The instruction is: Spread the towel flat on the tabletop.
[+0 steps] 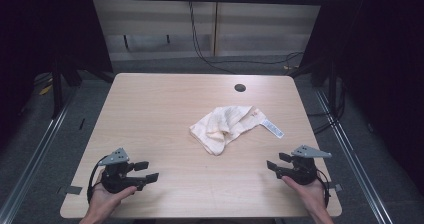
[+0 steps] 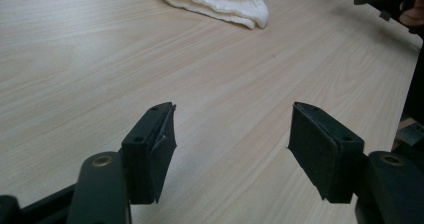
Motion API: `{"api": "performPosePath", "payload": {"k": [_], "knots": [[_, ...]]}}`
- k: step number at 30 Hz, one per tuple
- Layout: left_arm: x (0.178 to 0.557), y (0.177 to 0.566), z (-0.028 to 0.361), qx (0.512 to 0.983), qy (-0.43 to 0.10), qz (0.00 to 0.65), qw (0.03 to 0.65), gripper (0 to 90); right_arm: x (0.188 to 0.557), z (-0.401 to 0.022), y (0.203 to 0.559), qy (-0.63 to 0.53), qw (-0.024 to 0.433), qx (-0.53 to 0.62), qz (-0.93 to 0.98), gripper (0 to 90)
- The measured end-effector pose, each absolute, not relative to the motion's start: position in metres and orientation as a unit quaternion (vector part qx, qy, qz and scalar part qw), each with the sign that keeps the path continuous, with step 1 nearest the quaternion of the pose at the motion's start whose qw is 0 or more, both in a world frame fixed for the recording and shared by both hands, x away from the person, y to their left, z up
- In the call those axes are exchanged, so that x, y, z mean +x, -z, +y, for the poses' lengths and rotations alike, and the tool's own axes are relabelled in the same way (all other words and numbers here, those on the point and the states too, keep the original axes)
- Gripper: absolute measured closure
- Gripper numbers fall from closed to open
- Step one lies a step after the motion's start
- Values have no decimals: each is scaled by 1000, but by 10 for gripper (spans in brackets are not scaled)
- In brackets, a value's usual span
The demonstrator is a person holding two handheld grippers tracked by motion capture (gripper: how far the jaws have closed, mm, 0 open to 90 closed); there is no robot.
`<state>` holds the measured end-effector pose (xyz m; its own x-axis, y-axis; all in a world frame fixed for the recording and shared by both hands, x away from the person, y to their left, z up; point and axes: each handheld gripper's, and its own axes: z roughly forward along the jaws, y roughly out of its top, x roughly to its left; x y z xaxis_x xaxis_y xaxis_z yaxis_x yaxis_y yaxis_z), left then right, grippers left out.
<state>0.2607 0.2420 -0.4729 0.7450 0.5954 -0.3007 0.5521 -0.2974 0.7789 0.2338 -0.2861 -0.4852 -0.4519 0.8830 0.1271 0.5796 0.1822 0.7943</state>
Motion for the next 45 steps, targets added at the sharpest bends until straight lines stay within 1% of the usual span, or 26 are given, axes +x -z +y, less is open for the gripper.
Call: {"api": "performPosePath", "payload": {"k": [2, 4, 8, 14, 16, 17, 23, 24, 26, 28, 35, 40, 42, 45], "knots": [[261, 472, 243, 805, -32, 360, 470, 325, 234, -284, 486, -416, 177, 482, 750, 380], [262, 471, 244, 803, -34, 361, 473, 321, 234, -283, 486, -421, 153, 474, 758, 405], [264, 470, 244, 803, -41, 360, 472, 309, 234, -279, 485, -419, 155, 460, 767, 404], [266, 471, 246, 801, -48, 372, 467, 255, 242, -277, 487, -406, 132, 454, 782, 426], [266, 471, 246, 799, -48, 373, 469, 255, 241, -277, 485, -409, 138, 451, 781, 431], [265, 471, 247, 800, -51, 372, 468, 255, 238, -279, 483, -432, 130, 447, 772, 442], [258, 469, 249, 803, -58, 363, 470, 254, 233, -280, 472, -454, 136, 433, 767, 425], [256, 468, 248, 805, -62, 358, 469, 253, 233, -279, 470, -456, 138, 434, 765, 391], [254, 468, 247, 808, -65, 355, 466, 247, 234, -275, 465, -450, 131, 431, 771, 383], [254, 468, 246, 812, -63, 349, 463, 246, 239, -271, 459, -455, 120, 428, 772, 383], [259, 469, 247, 806, -59, 360, 466, 251, 259, -264, 450, -457, 130, 411, 778, 345], [259, 468, 248, 808, -61, 354, 466, 261, 275, -257, 447, -454, 125, 400, 786, 348], [258, 468, 247, 810, -63, 352, 465, 272, 280, -254, 444, -453, 129, 394, 789, 363], [258, 468, 246, 813, -65, 347, 463, 281, 289, -249, 440, -457, 121, 388, 791, 364]]}}
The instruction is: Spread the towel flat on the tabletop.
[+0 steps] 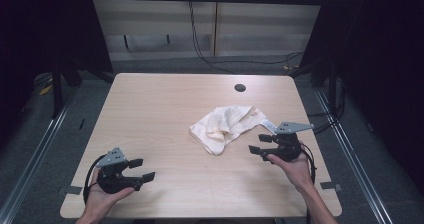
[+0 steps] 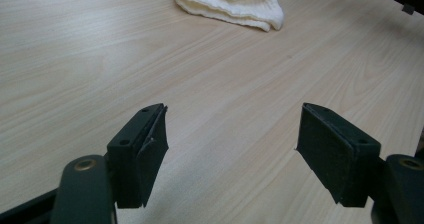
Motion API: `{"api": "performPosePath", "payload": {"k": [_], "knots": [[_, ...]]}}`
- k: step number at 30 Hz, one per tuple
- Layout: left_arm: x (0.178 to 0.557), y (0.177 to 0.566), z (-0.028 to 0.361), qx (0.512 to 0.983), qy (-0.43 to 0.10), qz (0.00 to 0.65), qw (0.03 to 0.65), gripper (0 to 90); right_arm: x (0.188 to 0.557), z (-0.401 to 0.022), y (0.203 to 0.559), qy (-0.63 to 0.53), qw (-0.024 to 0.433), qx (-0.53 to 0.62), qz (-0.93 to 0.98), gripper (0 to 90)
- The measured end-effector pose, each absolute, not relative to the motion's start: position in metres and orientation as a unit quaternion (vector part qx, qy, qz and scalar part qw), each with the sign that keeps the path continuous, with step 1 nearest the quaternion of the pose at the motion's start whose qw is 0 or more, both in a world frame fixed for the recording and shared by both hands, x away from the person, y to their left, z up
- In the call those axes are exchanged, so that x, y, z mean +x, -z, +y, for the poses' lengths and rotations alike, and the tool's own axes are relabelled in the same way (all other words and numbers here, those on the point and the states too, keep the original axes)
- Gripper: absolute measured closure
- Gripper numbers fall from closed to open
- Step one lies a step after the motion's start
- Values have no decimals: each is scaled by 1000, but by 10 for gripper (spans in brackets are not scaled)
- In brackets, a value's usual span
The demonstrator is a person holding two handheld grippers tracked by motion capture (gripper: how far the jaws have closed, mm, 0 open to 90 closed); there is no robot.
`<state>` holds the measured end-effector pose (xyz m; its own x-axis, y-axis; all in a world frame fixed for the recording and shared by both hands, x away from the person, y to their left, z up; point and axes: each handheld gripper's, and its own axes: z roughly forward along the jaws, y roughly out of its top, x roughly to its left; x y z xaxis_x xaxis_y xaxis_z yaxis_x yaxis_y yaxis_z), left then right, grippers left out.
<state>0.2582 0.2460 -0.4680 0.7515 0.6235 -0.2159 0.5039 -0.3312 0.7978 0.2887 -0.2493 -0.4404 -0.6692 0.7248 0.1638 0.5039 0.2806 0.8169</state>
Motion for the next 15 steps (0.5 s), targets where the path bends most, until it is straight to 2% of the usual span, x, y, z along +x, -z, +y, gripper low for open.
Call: {"api": "performPosePath", "payload": {"k": [15], "knots": [[258, 467, 248, 810, -68, 348, 466, 270, 329, -225, 438, -438, 110, 362, 815, 385]]}}
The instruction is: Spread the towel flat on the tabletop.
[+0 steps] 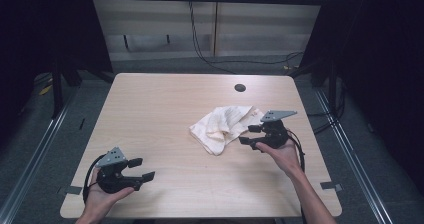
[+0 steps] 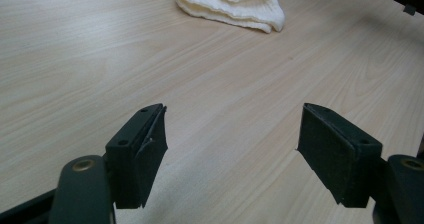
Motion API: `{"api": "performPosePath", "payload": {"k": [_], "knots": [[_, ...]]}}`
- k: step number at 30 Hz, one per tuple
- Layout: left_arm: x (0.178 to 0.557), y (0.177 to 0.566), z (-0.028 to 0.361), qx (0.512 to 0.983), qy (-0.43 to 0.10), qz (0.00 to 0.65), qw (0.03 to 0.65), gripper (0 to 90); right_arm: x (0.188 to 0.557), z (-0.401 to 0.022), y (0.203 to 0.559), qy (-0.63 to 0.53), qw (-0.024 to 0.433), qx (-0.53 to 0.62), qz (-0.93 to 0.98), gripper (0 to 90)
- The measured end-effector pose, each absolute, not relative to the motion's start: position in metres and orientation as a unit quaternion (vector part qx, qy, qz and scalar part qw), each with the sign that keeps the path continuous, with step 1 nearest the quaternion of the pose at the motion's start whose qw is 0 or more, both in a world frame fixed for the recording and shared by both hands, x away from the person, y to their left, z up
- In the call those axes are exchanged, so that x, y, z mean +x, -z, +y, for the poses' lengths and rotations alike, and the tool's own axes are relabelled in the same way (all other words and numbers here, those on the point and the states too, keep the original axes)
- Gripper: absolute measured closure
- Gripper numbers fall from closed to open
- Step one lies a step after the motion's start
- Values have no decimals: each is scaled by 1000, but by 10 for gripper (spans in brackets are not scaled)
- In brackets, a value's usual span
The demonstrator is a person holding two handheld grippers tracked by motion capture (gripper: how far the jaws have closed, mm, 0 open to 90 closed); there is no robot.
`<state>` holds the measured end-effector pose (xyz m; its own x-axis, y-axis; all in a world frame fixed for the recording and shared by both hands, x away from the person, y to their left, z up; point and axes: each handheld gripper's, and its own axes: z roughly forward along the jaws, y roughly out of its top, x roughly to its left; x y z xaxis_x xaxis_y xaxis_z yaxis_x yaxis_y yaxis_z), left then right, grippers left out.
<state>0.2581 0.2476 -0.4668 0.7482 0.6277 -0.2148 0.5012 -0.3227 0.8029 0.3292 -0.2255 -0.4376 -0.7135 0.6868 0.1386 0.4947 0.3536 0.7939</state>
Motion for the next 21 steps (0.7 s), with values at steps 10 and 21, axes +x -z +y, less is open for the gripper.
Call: {"api": "performPosePath", "payload": {"k": [10, 21], "knots": [[255, 465, 244, 817, -62, 337, 464, 257, 363, -217, 445, -424, 99, 361, 825, 398], [257, 467, 243, 820, -58, 334, 461, 252, 397, -201, 462, -407, 87, 367, 832, 333]]}}
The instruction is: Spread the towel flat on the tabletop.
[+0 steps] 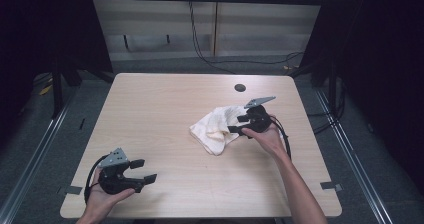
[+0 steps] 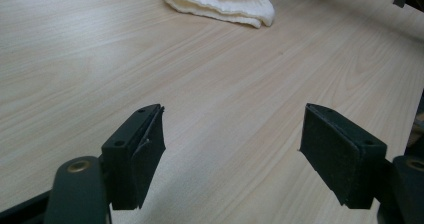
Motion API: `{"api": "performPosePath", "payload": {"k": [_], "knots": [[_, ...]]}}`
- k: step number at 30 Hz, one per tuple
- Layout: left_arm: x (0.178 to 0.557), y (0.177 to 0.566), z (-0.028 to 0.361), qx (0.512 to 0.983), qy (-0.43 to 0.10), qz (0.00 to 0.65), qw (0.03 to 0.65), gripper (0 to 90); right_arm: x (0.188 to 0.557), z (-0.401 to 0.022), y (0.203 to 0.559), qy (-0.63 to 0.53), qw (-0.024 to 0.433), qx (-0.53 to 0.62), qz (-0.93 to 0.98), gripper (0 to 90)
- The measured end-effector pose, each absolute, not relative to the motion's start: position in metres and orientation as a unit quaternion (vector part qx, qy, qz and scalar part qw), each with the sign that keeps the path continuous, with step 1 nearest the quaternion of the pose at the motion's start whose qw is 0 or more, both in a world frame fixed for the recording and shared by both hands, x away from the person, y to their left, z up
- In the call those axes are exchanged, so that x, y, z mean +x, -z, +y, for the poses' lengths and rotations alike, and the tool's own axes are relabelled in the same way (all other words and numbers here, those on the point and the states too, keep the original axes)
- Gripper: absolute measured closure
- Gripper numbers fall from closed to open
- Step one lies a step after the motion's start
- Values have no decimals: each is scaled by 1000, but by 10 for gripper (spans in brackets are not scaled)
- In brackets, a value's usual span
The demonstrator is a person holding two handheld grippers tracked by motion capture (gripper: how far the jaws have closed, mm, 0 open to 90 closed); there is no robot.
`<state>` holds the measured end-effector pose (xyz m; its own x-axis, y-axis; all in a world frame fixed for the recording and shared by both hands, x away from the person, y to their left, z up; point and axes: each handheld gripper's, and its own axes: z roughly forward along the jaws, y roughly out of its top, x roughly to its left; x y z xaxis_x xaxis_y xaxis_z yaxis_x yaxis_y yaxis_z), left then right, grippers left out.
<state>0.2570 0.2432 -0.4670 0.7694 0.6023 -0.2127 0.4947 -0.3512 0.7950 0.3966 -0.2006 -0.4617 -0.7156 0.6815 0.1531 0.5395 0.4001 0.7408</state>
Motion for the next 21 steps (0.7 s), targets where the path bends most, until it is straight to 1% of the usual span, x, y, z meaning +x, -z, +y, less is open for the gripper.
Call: {"api": "performPosePath", "payload": {"k": [9, 11, 14, 20, 21], "knots": [[257, 467, 244, 820, -60, 334, 461, 251, 414, -187, 471, -385, 82, 359, 846, 296], [257, 467, 244, 820, -60, 334, 461, 252, 416, -185, 473, -383, 81, 355, 849, 297], [257, 467, 245, 820, -61, 334, 461, 252, 419, -184, 476, -390, 78, 348, 849, 324], [257, 466, 246, 813, -62, 343, 467, 236, 423, -179, 489, -370, 77, 354, 856, 314], [257, 466, 246, 812, -61, 344, 467, 236, 423, -178, 491, -369, 71, 357, 855, 312]]}}
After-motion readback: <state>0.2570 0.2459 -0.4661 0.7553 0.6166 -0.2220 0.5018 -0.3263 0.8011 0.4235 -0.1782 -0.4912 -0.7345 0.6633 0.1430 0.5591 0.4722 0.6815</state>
